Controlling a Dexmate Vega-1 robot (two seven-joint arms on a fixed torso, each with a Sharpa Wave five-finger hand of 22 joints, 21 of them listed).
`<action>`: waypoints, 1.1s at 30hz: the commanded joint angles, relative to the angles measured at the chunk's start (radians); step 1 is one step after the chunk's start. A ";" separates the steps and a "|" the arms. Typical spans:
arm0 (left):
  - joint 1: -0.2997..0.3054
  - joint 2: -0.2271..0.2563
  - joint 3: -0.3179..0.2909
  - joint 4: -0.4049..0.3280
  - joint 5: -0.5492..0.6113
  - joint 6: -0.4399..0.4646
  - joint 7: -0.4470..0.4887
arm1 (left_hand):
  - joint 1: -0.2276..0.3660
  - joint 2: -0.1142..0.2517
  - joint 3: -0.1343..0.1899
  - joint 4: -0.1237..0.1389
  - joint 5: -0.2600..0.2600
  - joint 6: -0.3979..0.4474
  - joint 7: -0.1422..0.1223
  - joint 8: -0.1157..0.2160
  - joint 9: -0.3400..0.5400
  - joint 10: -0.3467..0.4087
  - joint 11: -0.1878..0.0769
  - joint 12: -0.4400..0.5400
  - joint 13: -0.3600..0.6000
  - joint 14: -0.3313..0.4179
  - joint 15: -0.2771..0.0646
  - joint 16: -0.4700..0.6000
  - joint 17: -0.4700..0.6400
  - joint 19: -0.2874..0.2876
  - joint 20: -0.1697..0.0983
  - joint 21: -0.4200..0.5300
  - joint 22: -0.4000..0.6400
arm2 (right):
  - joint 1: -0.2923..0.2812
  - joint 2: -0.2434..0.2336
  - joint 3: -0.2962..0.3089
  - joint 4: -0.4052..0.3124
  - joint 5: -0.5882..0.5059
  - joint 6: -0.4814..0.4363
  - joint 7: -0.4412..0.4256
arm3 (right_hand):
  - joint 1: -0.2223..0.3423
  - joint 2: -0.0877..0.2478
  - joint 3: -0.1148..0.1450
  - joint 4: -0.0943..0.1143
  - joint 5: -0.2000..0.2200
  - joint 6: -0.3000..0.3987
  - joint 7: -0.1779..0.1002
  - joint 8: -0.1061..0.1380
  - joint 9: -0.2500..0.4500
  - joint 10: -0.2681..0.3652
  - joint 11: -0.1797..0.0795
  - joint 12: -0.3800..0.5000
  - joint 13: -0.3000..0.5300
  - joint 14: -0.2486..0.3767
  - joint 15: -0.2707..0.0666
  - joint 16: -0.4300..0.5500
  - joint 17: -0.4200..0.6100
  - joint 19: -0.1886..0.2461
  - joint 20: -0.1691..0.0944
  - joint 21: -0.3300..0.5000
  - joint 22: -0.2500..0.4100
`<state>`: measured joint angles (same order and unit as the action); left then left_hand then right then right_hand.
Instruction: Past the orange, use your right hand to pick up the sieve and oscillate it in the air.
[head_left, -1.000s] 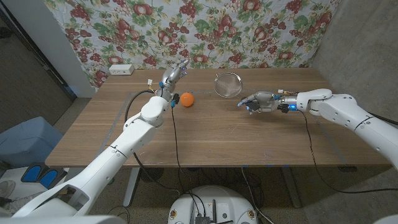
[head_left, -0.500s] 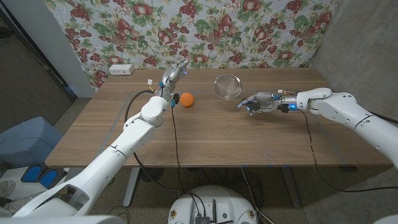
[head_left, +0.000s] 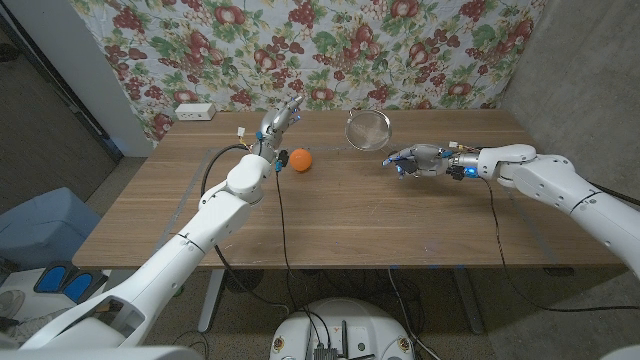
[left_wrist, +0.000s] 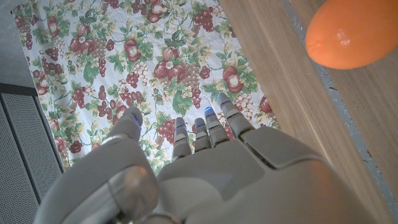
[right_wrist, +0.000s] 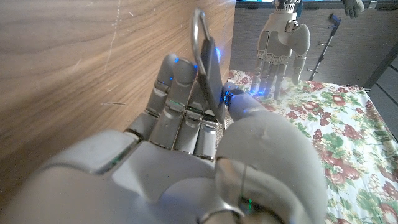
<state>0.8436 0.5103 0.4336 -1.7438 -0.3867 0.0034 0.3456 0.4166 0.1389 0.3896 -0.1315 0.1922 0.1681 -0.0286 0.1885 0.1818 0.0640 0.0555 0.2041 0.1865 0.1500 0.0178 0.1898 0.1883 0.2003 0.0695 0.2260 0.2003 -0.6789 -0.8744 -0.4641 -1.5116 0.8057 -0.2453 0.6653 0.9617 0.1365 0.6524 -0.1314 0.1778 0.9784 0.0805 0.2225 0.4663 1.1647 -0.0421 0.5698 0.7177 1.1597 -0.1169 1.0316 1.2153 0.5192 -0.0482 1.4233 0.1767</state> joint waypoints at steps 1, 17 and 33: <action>-0.005 -0.004 0.001 0.015 -0.008 -0.016 -0.014 | -0.010 0.002 0.009 -0.001 -0.002 0.003 0.004 -0.001 0.001 0.000 0.010 -0.002 0.003 -0.006 0.003 0.002 0.001 -0.004 0.002 0.001 0.002 | -0.042 0.047 0.048 0.044 0.051 0.123 0.019 | 0.002 0.026 0.004 0.013 0.008 -0.001 -0.012 -0.004 0.003 -0.027 -0.024 -0.007 0.005 0.031 -0.101 -0.011 -0.003 -0.018 -0.150 -0.010 0.004; -0.011 -0.006 -0.001 0.032 -0.015 -0.029 -0.025 | -0.019 0.004 0.012 -0.001 -0.002 0.005 0.004 0.000 0.001 0.000 0.009 -0.002 0.003 -0.007 0.005 0.002 0.002 -0.009 0.003 0.000 0.001 | -0.037 0.119 0.075 0.133 0.101 0.227 0.119 | -0.021 0.024 -0.009 0.023 0.017 -0.007 -0.046 -0.004 0.004 -0.048 -0.038 -0.027 0.014 -0.009 -0.103 -0.055 -0.019 -0.068 -0.150 -0.028 0.003; -0.022 -0.009 0.001 0.044 -0.019 -0.027 -0.030 | -0.026 0.006 0.016 -0.002 -0.003 0.005 0.005 -0.001 0.001 0.000 0.007 -0.003 0.003 -0.007 0.005 0.003 0.002 -0.009 0.003 0.001 0.001 | -0.020 0.113 0.063 0.131 0.083 0.196 0.107 | -0.026 0.026 -0.014 0.024 0.021 -0.009 -0.050 -0.004 0.003 -0.050 -0.040 -0.035 0.020 -0.020 -0.104 -0.074 -0.022 -0.083 -0.149 -0.032 0.005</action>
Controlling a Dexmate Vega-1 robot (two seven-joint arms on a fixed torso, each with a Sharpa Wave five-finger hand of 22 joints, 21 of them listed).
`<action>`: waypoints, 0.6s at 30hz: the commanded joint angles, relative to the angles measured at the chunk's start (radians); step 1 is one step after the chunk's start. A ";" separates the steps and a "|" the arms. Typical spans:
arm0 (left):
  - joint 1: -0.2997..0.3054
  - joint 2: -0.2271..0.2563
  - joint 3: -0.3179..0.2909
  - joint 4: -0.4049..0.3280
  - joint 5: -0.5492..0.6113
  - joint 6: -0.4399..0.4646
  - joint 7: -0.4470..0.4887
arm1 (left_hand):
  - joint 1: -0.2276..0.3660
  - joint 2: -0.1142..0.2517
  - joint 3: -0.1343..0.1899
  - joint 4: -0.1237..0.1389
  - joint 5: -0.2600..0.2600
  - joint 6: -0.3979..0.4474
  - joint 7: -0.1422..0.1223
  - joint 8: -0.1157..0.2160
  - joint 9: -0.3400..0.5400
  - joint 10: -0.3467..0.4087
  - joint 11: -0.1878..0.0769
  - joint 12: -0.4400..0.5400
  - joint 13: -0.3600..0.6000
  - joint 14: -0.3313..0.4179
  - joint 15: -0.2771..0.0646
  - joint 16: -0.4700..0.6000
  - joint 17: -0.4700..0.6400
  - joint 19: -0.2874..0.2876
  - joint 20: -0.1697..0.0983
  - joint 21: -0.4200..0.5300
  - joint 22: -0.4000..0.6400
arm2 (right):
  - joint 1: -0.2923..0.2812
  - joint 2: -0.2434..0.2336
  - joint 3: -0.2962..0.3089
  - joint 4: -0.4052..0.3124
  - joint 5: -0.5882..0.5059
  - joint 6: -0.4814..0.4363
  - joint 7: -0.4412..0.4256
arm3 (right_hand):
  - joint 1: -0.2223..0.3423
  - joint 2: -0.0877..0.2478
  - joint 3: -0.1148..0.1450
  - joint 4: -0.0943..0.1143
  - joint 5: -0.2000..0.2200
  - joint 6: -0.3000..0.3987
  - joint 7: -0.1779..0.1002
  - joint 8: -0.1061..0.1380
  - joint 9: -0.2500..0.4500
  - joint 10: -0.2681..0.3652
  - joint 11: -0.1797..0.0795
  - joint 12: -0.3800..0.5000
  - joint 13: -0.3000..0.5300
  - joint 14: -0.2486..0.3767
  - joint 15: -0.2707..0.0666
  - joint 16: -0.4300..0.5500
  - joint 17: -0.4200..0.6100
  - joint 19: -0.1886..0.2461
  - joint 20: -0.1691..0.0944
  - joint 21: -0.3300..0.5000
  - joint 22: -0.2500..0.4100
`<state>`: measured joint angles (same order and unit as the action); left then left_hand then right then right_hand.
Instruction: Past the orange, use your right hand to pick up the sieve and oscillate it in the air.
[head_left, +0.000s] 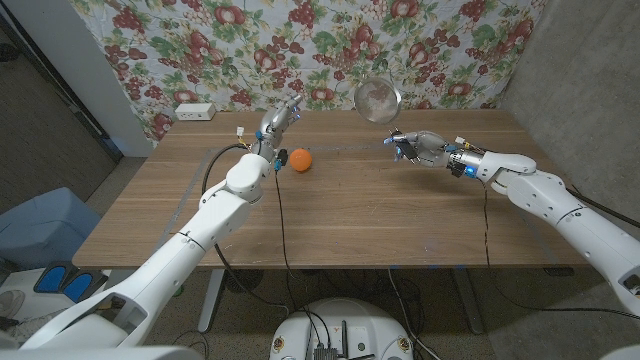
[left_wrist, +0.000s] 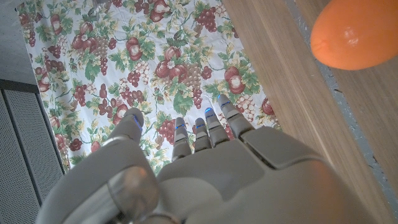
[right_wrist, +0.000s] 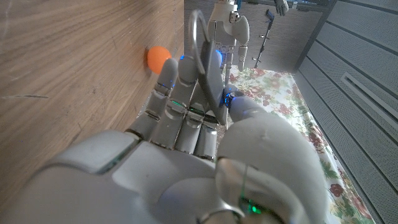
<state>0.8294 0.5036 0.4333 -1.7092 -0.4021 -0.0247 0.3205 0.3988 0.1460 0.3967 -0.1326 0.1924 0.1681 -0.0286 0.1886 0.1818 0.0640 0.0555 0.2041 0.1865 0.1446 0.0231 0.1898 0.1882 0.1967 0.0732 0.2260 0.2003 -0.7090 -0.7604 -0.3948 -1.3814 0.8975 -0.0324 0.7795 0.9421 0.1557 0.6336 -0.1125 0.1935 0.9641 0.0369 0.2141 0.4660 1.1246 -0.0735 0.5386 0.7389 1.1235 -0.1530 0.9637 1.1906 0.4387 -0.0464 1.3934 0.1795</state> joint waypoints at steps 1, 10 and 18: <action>-0.008 -0.003 0.002 0.010 -0.004 0.001 -0.004 | -0.009 -0.001 0.009 -0.001 -0.003 0.005 0.005 -0.001 0.001 0.000 0.008 -0.003 0.003 -0.002 -0.001 0.003 0.002 -0.006 0.000 0.001 0.001 | 0.011 -0.005 -0.008 -0.002 -0.010 -0.025 -0.010 | -0.006 0.008 0.004 0.004 0.005 0.007 -0.004 0.005 0.003 -0.004 -0.007 -0.004 -0.003 0.014 -0.068 -0.011 -0.001 -0.003 -0.150 -0.002 0.002; -0.014 -0.006 0.006 0.015 -0.003 0.003 -0.006 | -0.012 0.000 0.012 -0.002 -0.004 0.005 0.006 -0.001 0.000 -0.001 0.011 -0.003 0.003 -0.004 -0.001 0.002 0.002 -0.006 -0.001 0.001 0.001 | 0.050 -0.042 -0.047 -0.015 -0.047 -0.112 -0.006 | 0.032 0.024 0.018 -0.032 -0.009 0.032 0.076 0.006 -0.008 0.073 0.039 -0.013 -0.039 0.094 -0.067 0.007 0.007 0.071 -0.144 0.052 0.010; -0.017 -0.008 0.009 0.017 -0.003 0.006 -0.006 | -0.015 0.001 0.015 -0.002 -0.004 0.005 0.006 -0.001 0.000 -0.003 0.010 -0.004 0.003 -0.006 0.000 0.002 0.002 -0.007 -0.001 0.001 0.001 | 0.120 -0.082 -0.116 -0.027 -0.113 -0.239 0.007 | 0.060 0.023 0.039 -0.051 -0.019 0.041 0.111 0.000 -0.019 0.101 0.060 -0.027 -0.058 0.140 -0.066 0.022 0.016 0.117 -0.142 0.078 0.005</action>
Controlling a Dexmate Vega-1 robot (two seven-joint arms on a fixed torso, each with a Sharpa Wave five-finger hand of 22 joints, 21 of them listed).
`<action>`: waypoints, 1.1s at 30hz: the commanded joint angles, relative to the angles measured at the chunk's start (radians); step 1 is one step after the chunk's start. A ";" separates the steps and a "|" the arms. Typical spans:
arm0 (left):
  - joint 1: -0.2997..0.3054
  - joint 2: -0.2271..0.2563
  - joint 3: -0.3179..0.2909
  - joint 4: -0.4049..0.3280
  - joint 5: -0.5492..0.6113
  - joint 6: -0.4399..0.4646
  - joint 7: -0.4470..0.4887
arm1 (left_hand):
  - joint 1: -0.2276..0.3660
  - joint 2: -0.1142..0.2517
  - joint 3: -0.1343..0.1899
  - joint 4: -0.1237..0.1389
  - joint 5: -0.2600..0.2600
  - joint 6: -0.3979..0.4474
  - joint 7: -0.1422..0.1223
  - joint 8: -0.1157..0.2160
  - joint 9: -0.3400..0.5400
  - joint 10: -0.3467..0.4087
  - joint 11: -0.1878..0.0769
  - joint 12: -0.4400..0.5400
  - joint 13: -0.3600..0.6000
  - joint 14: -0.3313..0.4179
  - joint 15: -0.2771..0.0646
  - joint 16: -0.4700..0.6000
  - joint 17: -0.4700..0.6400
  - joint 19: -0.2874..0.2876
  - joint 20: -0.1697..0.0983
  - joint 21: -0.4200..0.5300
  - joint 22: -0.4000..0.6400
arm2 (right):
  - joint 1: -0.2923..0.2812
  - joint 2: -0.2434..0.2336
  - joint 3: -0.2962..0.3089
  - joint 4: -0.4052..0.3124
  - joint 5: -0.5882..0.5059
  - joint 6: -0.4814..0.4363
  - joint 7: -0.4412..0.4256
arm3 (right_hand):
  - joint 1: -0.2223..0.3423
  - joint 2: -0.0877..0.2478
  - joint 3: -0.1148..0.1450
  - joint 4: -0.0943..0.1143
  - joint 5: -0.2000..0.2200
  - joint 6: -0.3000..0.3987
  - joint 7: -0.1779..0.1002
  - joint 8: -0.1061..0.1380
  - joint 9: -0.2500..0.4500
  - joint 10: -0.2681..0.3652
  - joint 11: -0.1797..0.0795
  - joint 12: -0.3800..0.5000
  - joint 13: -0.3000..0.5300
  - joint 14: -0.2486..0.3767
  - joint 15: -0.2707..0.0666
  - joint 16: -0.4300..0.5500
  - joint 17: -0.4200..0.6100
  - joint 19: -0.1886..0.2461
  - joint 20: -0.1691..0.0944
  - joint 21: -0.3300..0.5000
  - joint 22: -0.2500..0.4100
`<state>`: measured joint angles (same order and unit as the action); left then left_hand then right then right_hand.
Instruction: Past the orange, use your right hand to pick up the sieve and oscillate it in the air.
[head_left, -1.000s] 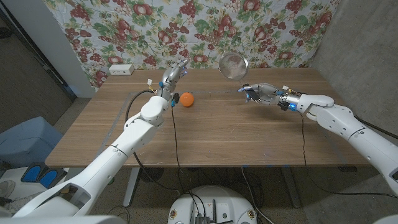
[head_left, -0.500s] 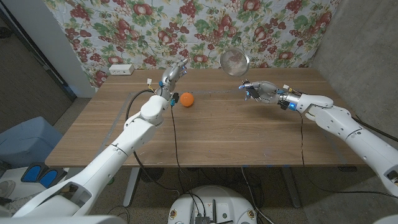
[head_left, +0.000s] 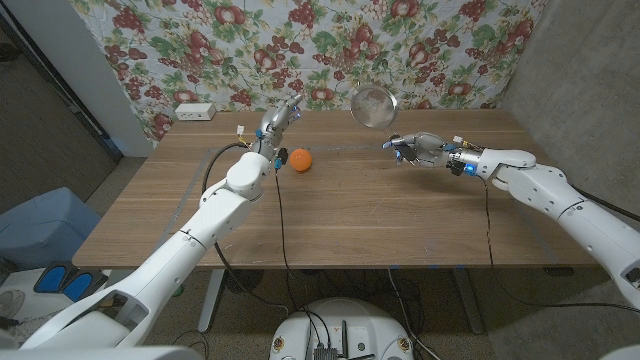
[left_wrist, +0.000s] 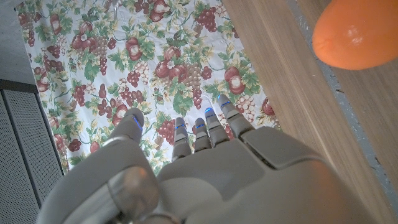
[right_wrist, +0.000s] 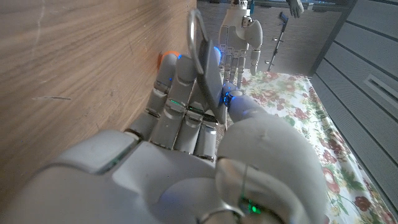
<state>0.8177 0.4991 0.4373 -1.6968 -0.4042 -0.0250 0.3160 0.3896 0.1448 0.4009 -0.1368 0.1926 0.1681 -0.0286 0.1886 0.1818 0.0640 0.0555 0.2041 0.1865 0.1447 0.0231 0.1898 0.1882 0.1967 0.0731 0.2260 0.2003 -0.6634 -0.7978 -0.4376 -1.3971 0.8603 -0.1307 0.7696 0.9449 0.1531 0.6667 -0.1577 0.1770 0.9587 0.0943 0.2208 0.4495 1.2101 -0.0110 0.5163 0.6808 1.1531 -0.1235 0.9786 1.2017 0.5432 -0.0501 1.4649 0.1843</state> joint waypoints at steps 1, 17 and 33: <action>-0.006 -0.004 0.005 0.005 -0.001 0.006 -0.001 | -0.007 0.003 0.011 0.002 -0.004 0.006 0.007 -0.001 0.001 -0.004 0.010 -0.004 0.003 -0.006 0.001 0.002 0.002 -0.007 -0.001 0.001 0.001 | 0.085 -0.045 -0.082 -0.005 -0.084 -0.146 0.030 | 0.059 0.025 0.007 -0.006 -0.003 0.049 0.058 -0.006 -0.003 0.015 -0.003 -0.004 0.001 0.112 -0.095 0.008 0.006 0.014 -0.138 0.007 0.000; -0.007 -0.011 0.007 0.014 -0.003 0.002 0.000 | -0.013 0.006 0.016 0.001 -0.004 0.007 0.007 -0.001 0.001 -0.003 0.009 -0.004 0.003 -0.009 0.002 0.001 0.002 -0.009 -0.002 0.001 0.001 | 0.181 -0.084 -0.175 -0.049 -0.201 -0.308 0.033 | 0.067 0.022 0.023 -0.007 -0.006 0.052 0.069 -0.010 -0.011 0.021 -0.002 -0.015 0.000 0.116 -0.095 0.007 0.005 0.025 -0.137 0.008 -0.006; -0.008 -0.013 0.006 0.019 -0.006 -0.006 -0.003 | -0.018 0.007 0.022 0.000 -0.005 0.006 0.009 -0.001 0.001 -0.003 0.009 -0.003 0.003 -0.010 0.001 0.001 0.002 -0.008 -0.002 0.002 0.001 | 0.179 -0.089 -0.169 -0.063 -0.207 -0.304 0.017 | 0.068 0.020 0.033 -0.004 -0.007 0.048 0.069 -0.015 -0.018 0.015 -0.009 -0.020 0.012 0.120 -0.094 0.007 0.007 0.031 -0.136 0.005 -0.009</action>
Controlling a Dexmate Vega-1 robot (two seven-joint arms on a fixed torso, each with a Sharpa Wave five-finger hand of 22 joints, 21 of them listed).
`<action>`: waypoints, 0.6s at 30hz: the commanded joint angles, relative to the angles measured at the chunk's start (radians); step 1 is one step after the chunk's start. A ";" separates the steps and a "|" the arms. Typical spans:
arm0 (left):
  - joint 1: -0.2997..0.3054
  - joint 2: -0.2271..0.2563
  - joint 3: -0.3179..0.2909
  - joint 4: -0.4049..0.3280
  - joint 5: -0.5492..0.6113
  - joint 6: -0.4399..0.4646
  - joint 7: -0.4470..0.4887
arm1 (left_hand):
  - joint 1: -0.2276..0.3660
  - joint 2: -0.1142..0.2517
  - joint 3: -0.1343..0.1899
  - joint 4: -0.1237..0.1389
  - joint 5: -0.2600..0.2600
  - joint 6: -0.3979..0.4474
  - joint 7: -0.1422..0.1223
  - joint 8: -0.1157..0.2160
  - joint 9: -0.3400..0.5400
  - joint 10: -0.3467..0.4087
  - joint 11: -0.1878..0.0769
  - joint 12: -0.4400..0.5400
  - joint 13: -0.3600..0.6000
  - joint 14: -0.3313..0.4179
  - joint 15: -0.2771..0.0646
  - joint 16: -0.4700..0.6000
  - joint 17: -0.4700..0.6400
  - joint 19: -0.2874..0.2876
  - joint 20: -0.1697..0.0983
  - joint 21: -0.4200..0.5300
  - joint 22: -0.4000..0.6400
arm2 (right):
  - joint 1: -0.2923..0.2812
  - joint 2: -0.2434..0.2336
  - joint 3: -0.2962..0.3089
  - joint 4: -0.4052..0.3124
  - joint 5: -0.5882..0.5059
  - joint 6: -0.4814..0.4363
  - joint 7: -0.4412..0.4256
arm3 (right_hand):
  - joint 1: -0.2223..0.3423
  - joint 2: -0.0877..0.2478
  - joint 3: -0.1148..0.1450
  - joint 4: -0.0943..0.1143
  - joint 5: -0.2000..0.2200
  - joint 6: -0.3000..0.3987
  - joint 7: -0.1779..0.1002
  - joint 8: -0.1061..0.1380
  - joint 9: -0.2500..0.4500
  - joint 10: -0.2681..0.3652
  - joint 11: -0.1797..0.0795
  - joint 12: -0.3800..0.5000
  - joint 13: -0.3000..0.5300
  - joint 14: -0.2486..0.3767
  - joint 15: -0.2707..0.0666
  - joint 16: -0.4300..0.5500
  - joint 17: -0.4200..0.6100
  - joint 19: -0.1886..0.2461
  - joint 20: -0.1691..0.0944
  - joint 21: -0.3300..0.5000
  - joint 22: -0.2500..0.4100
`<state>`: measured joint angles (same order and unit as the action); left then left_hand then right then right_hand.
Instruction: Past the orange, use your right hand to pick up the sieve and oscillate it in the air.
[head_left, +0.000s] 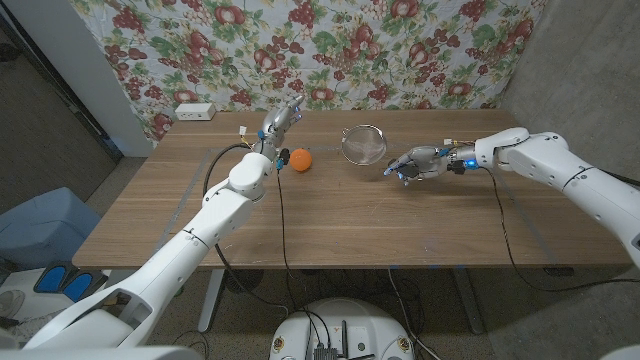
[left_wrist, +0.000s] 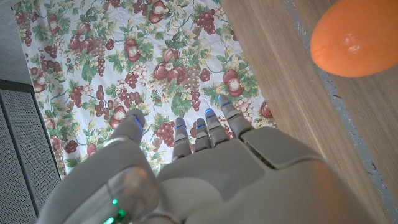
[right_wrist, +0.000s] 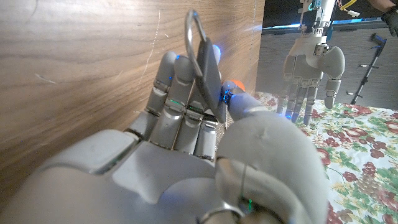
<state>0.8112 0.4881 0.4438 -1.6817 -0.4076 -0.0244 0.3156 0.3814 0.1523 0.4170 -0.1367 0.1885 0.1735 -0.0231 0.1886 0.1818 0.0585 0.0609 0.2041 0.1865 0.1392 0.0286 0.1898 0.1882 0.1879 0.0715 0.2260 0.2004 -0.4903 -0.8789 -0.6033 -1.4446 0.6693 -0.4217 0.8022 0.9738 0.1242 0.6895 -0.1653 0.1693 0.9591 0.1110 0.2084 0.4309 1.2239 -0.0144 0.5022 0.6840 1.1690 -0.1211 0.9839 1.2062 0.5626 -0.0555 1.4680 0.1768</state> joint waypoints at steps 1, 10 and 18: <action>-0.002 -0.002 0.000 0.005 -0.003 -0.007 -0.002 | -0.010 0.000 0.006 0.000 0.000 0.001 0.003 -0.001 0.001 0.003 0.004 -0.003 0.003 -0.005 -0.004 0.001 0.002 0.000 0.000 0.002 0.001 | 0.005 -0.008 -0.002 -0.018 -0.018 -0.013 -0.020 | 0.037 0.048 0.011 0.006 0.001 0.045 0.050 -0.004 0.000 -0.003 -0.009 -0.007 0.014 0.104 -0.097 0.002 0.003 0.009 -0.133 0.001 -0.001; -0.001 -0.002 -0.002 0.007 -0.005 -0.008 -0.003 | -0.013 0.000 0.009 -0.001 -0.001 0.001 0.003 -0.001 0.001 0.003 0.004 -0.003 0.003 -0.004 -0.003 0.002 0.001 0.000 0.000 0.002 0.001 | -0.005 0.011 0.015 0.016 0.004 0.048 0.003 | 0.005 0.044 0.005 0.030 0.010 0.011 0.004 -0.002 0.027 -0.047 -0.031 0.000 0.077 0.068 -0.097 -0.010 0.008 -0.050 -0.143 -0.029 -0.001; -0.003 -0.003 -0.003 0.015 -0.010 -0.015 -0.008 | -0.015 0.000 0.011 -0.002 -0.001 0.001 0.003 -0.001 0.001 0.004 0.005 -0.003 0.003 -0.003 -0.003 0.003 0.001 0.001 -0.001 0.003 0.001 | -0.049 0.052 0.071 0.073 0.076 0.155 0.024 | -0.008 0.043 -0.001 0.037 0.013 0.006 -0.014 -0.001 0.037 -0.054 -0.040 -0.004 0.080 0.048 -0.098 -0.022 0.005 -0.077 -0.142 -0.039 0.001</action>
<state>0.8100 0.4867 0.4436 -1.6748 -0.4115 -0.0324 0.3136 0.3738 0.1527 0.4213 -0.1410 0.1885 0.1735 -0.0232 0.1886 0.1818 0.0585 0.0609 0.2042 0.1865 0.1393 0.0286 0.1898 0.1859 0.1880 0.0715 0.2260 0.2003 -0.4984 -0.8665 -0.5851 -1.4254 0.6733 -0.3790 0.8040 0.9539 0.1441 0.6762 -0.1495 0.1758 0.9628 0.1070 0.2039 0.4617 1.1835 -0.0431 0.5022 0.7599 1.1683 -0.1218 0.9699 1.2109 0.4940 -0.0482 1.4309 0.1748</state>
